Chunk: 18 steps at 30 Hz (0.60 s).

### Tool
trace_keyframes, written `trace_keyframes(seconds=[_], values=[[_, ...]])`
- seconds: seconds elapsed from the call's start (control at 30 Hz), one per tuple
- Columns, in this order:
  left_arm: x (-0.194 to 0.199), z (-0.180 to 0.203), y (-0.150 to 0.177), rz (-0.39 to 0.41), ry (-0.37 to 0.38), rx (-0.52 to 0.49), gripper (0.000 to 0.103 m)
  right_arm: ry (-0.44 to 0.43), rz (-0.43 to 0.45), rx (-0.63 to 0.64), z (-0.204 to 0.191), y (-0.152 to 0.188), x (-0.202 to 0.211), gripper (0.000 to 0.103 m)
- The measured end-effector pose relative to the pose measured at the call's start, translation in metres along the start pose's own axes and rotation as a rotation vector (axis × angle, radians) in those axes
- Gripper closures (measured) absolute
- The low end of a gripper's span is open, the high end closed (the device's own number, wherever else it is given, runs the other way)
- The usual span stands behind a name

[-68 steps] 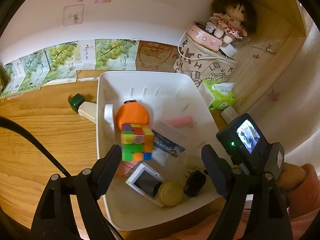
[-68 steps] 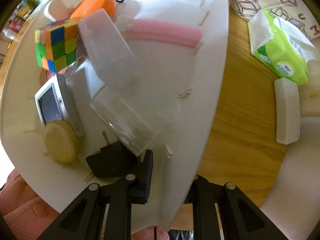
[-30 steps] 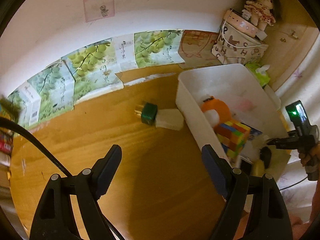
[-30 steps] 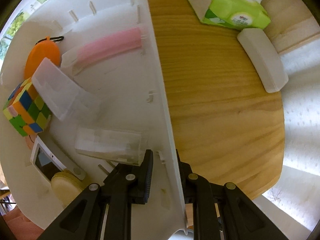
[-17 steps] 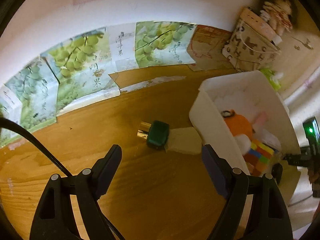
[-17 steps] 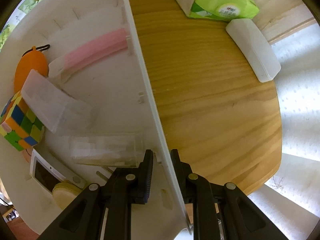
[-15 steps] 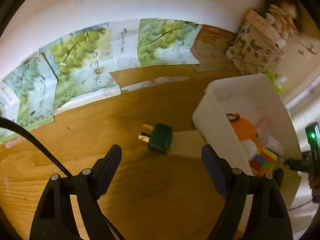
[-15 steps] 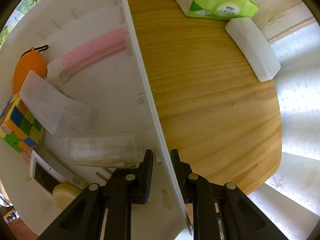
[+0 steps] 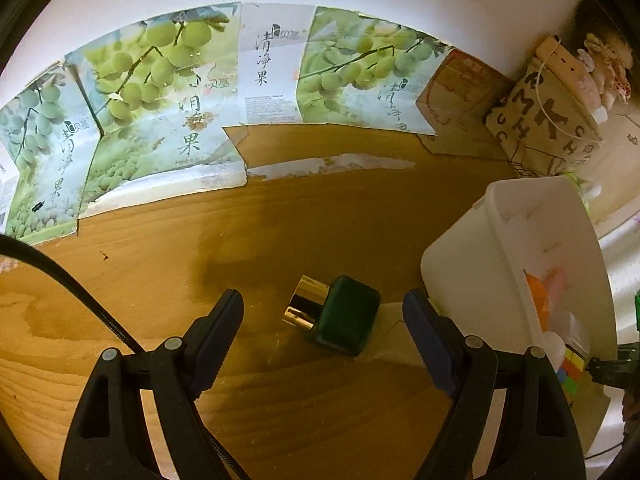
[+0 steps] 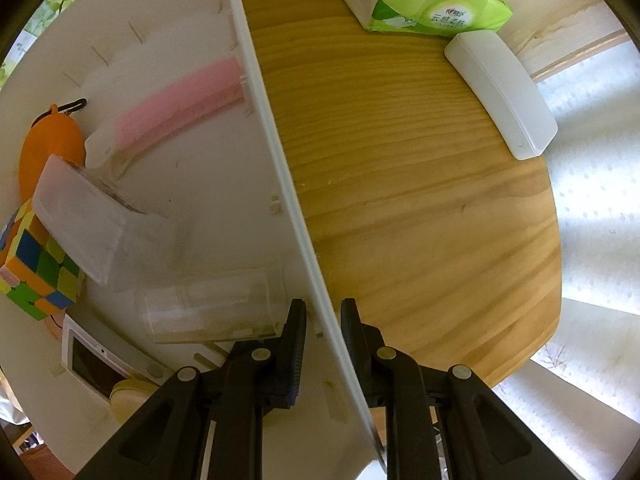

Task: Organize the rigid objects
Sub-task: 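Move the left gripper to the green-capped bottle and grasp it, then lift the green-capped bottle with the left gripper over the tray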

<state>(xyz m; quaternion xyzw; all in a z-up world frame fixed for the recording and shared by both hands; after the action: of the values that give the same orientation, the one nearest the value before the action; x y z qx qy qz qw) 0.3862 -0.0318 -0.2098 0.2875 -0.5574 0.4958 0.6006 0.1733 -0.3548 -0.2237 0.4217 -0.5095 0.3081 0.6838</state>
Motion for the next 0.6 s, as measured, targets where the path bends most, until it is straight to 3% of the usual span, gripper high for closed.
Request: trace_keyframes(seconds=[0.23, 0.5, 0.6], values=[[-0.009, -0.001, 0.000, 0.005, -0.009, -0.002, 0.021, 0.004, 0.002, 0.006, -0.001, 0.002, -0.003, 0.085], [-0.013, -0.001, -0.003, 0.009, 0.053, 0.011, 0.048, 0.004, 0.003, 0.005, -0.003, 0.004, -0.004, 0.085], [-0.013, -0.001, -0.002, 0.018, 0.060, 0.011, 0.050, 0.003, 0.006, 0.005, -0.003, 0.006, -0.003, 0.085]])
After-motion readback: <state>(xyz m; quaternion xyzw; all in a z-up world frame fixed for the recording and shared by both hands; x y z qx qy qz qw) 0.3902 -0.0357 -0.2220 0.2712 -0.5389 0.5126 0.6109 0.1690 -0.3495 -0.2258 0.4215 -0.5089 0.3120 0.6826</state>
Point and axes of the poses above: each gripper's, at about its wrist camera, not at the fingertips, and x roughly against the way its jaws point, z to its right, y to its underside, the point moved 5 cm from there along -x, roughly the way its jaws point, and after that the axes turned 14 degrees about -z, right-handed, at the moved point
